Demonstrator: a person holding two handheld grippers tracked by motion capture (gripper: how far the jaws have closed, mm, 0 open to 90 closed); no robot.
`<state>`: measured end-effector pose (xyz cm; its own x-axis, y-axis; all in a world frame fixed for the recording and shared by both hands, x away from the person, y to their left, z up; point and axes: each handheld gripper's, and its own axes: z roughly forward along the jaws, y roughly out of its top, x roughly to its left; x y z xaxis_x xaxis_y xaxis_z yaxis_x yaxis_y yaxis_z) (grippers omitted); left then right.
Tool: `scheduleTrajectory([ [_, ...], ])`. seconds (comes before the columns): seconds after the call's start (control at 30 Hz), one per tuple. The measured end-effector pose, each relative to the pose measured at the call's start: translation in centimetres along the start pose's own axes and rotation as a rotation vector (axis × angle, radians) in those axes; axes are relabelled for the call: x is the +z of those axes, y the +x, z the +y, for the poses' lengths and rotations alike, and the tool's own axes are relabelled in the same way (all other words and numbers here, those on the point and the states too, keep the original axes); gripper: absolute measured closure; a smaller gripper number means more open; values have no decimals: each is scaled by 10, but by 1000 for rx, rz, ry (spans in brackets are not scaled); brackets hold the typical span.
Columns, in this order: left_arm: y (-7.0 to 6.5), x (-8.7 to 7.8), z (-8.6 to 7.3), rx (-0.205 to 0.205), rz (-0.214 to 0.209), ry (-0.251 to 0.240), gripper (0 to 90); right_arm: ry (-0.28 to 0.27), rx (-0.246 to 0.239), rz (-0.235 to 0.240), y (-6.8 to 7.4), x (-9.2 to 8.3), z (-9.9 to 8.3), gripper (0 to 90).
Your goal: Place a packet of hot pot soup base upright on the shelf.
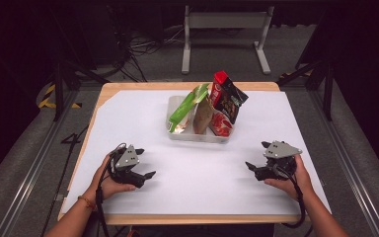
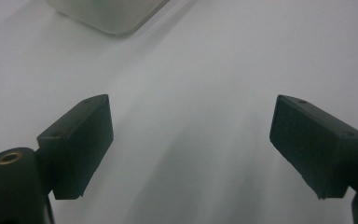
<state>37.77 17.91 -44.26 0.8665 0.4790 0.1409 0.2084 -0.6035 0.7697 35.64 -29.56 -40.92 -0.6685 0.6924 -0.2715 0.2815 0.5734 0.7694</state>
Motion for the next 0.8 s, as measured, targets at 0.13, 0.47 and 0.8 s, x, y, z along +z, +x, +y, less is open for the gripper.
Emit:
scheduleTrajectory([
  [0.13,0,0,0,3,-4,2,144,2,1,-1,1,-2,-7,129],
  [0.47,0,0,0,2,-2,0,145,-21,53,-12,1,-11,-26,127],
  [0.8,1,0,-1,-4,-3,-1,145,-58,111,-29,-3,-24,-41,126],
])
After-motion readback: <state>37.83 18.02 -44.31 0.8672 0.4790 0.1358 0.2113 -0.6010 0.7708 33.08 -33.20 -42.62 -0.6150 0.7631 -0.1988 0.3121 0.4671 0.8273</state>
